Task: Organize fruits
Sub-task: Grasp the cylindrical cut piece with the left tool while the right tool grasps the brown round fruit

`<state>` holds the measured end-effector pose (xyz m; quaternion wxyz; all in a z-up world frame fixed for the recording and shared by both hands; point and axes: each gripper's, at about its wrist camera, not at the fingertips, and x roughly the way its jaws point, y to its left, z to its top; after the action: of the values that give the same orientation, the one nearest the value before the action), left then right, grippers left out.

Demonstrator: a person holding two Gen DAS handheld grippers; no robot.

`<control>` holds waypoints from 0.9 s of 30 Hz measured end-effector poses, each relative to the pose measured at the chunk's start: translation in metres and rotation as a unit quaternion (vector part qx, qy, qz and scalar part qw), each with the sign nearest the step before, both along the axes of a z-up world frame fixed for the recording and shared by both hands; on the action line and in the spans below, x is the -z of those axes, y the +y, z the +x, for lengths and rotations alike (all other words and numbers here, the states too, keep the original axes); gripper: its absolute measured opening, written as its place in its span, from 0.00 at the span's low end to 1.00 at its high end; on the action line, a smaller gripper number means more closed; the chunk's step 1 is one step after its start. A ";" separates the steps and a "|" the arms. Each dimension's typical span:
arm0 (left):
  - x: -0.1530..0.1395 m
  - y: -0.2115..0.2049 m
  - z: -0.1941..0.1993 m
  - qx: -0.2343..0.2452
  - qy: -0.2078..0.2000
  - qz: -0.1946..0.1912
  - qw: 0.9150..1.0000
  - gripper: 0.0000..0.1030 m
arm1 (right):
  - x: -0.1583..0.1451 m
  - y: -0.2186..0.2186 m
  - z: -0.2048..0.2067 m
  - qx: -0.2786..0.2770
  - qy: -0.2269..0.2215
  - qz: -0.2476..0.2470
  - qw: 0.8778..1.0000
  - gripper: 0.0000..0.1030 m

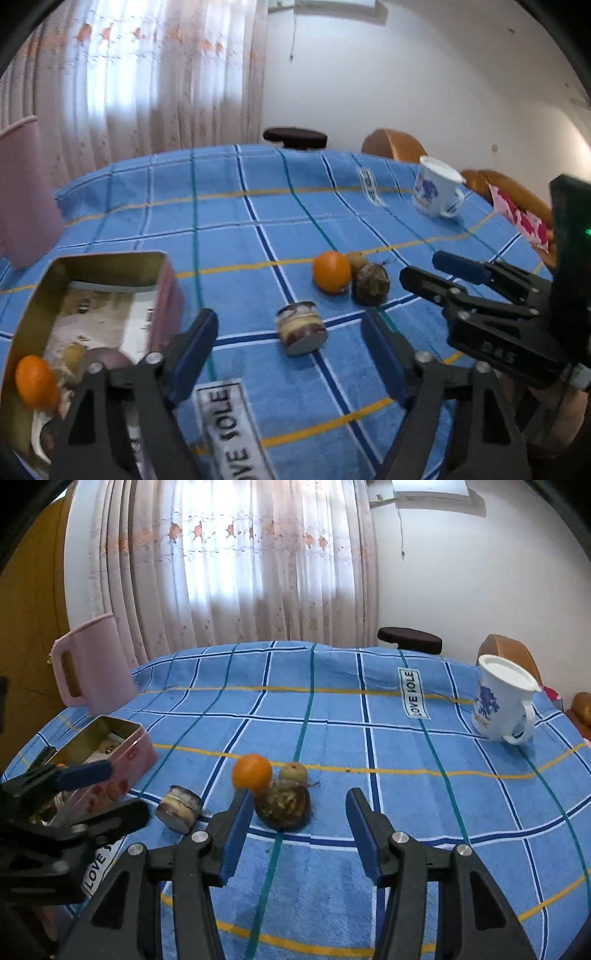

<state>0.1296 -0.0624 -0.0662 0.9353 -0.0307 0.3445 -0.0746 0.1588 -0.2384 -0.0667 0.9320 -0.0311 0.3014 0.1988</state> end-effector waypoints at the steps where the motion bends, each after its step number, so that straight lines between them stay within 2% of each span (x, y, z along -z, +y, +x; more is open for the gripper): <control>1: 0.003 -0.002 0.004 0.001 0.008 0.000 1.000 0.74 | 0.000 0.000 -0.002 0.001 0.000 0.001 1.000 0.53; 2: 0.006 -0.003 0.008 0.002 0.015 0.000 1.000 0.72 | -0.001 -0.001 -0.002 0.003 -0.002 0.001 1.000 0.53; 4: 0.013 -0.006 0.018 0.006 0.033 0.000 0.999 0.59 | 0.000 0.003 0.002 0.004 0.000 -0.002 1.000 0.53; 5: 0.015 -0.006 0.021 0.007 0.039 -0.001 0.999 0.56 | 0.000 0.003 0.003 0.004 0.002 -0.004 1.000 0.53; 7: 0.021 -0.008 0.029 0.017 0.054 -0.005 0.998 0.41 | 0.002 0.006 0.005 0.002 0.007 -0.007 1.000 0.53; 9: 0.023 -0.008 0.032 0.023 0.063 -0.015 0.998 0.40 | 0.004 0.011 0.009 0.000 0.015 -0.011 1.000 0.53; 16: 0.011 -0.005 0.029 0.007 0.018 -0.001 1.000 0.40 | 0.012 0.026 0.024 -0.008 0.046 -0.021 0.999 0.53; 20: 0.008 0.003 0.029 -0.007 0.005 -0.012 1.000 0.40 | 0.018 0.036 0.035 -0.004 0.064 -0.037 0.997 0.53; 27: 0.005 0.004 0.028 -0.009 -0.007 -0.018 1.000 0.40 | 0.026 0.042 0.051 -0.002 0.096 -0.034 0.995 0.53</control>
<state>0.1571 -0.0581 -0.0715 0.9375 -0.0498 0.3365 -0.0727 0.2094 -0.1962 -0.0926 0.8969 -0.0445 0.3959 0.1921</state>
